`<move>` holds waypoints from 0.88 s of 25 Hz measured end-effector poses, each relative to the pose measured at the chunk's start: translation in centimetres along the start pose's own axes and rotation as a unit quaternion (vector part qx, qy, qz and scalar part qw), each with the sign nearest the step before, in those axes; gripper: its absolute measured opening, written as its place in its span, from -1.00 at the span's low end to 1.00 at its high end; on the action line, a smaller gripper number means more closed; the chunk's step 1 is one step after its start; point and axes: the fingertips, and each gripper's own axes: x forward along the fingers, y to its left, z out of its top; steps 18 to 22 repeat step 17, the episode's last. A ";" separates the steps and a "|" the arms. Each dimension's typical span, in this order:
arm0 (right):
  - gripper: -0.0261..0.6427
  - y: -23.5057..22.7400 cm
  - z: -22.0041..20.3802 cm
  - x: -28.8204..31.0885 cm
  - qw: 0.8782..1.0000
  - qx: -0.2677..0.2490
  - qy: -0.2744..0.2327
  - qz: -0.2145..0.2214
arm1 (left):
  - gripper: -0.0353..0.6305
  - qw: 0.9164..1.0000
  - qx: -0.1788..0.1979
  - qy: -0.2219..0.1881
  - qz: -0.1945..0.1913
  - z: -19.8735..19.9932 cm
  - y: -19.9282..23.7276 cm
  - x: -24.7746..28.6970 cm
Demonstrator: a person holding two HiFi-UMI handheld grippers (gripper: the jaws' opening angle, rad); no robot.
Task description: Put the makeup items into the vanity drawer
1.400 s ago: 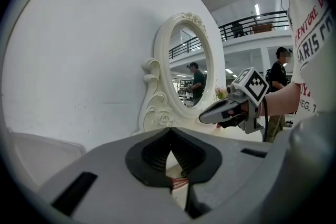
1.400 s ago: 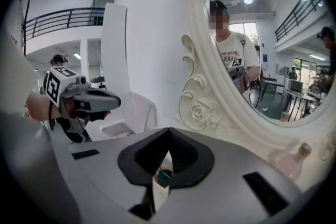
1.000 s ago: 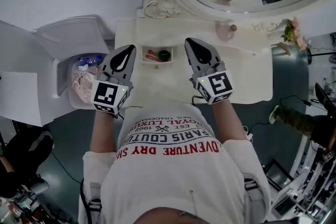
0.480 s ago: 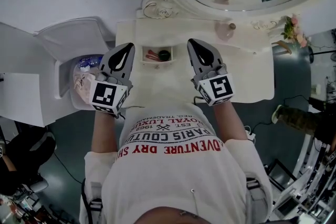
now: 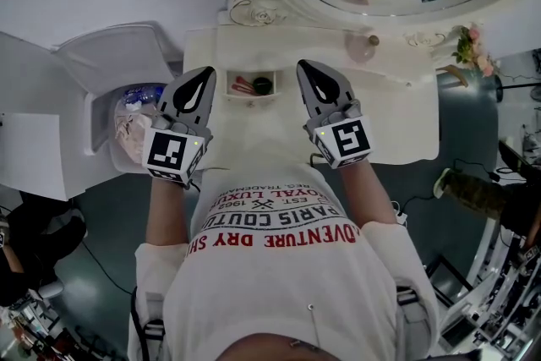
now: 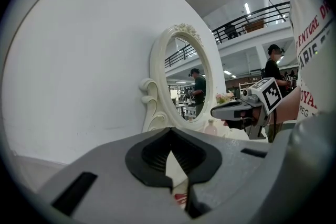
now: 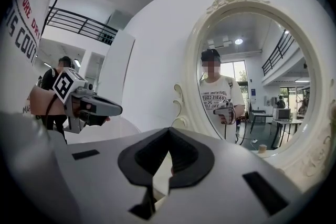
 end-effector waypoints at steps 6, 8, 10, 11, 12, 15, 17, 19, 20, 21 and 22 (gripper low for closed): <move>-0.93 -0.2 0.0 0.0 1.000 0.000 -0.005 -0.008 | -0.88 1.000 0.001 0.004 0.004 -0.4 0.0 0.0; -0.93 -0.1 -0.1 0.1 1.000 -0.004 -0.006 -0.008 | -0.88 1.000 0.001 0.004 0.005 -0.4 0.0 0.0; -0.93 0.2 -0.1 0.3 1.000 -0.009 -0.005 -0.005 | -0.88 1.000 0.001 0.005 0.006 -0.3 0.0 0.0; -0.93 0.4 -0.1 0.3 1.000 -0.011 -0.004 -0.003 | -0.88 1.000 0.000 0.005 0.006 -0.3 0.0 0.0; -0.93 0.5 -0.2 0.4 1.000 -0.012 -0.004 -0.001 | -0.88 1.000 0.000 0.005 0.006 -0.3 0.0 0.1; -0.93 0.8 -0.3 0.6 1.000 -0.015 -0.005 0.002 | -0.88 1.000 -0.001 0.005 0.007 -0.3 0.1 0.2; -0.93 0.7 -0.5 0.6 1.000 -0.014 -0.004 -0.002 | -0.88 1.000 -0.001 0.004 0.007 -0.3 0.1 0.3; -0.93 0.7 -0.5 0.6 1.000 -0.014 -0.004 -0.002 | -0.88 1.000 -0.001 0.004 0.007 -0.3 0.1 0.3; -0.93 0.7 -0.5 0.6 1.000 -0.014 -0.004 -0.002 | -0.88 1.000 -0.001 0.004 0.007 -0.3 0.1 0.3; -0.93 0.7 -0.5 0.6 1.000 -0.014 -0.004 -0.002 | -0.88 1.000 -0.001 0.004 0.007 -0.3 0.1 0.3; -0.93 0.7 -0.5 0.6 1.000 -0.014 -0.004 -0.002 | -0.88 1.000 -0.001 0.004 0.007 -0.3 0.1 0.3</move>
